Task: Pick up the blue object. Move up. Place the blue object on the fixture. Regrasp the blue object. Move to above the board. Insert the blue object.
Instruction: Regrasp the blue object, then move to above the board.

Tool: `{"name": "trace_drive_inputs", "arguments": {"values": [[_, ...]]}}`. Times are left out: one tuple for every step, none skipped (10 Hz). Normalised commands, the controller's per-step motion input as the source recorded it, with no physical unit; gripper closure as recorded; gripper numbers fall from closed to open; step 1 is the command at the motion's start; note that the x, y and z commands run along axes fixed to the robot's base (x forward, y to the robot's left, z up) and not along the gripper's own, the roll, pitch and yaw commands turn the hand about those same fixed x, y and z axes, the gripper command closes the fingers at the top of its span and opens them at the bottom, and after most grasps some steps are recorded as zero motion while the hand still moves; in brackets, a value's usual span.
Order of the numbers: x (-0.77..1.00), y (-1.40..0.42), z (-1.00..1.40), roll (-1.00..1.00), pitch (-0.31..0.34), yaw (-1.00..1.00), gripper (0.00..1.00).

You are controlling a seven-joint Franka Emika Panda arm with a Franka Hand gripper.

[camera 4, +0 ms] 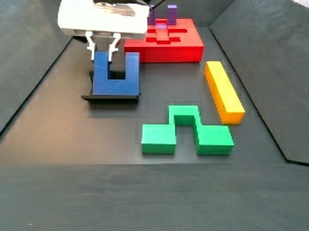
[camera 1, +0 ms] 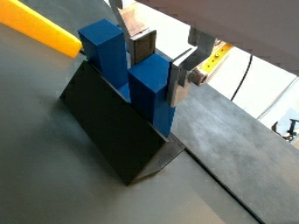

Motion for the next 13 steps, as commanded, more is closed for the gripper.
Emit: {"name": "trace_drive_inputs", "arguments": {"values": [[0.00, 0.00, 0.00, 0.00, 0.000, 0.00, 1.00], [0.00, 0.00, 0.00, 0.00, 0.000, 0.00, 1.00], [0.00, 0.00, 0.00, 0.00, 0.000, 0.00, 1.00], [0.00, 0.00, 0.00, 0.00, 0.000, 0.00, 1.00], [0.00, 0.00, 0.00, 0.00, 0.000, 0.00, 1.00], [0.00, 0.00, 0.00, 0.00, 0.000, 0.00, 1.00], [0.00, 0.00, 0.00, 0.00, 0.000, 0.00, 1.00], [0.00, 0.00, 0.00, 0.00, 0.000, 0.00, 1.00], [0.00, 0.00, 1.40, 0.00, 0.000, 0.00, 1.00], [0.02, 0.00, 1.40, -0.06, 0.008, 0.01, 1.00], [0.00, 0.01, 1.40, -0.14, 0.013, -0.02, 1.00], [-0.01, 0.02, 1.40, -0.09, -0.008, 0.00, 1.00], [0.00, 0.00, 1.40, -0.05, 0.025, 0.00, 1.00]]}}
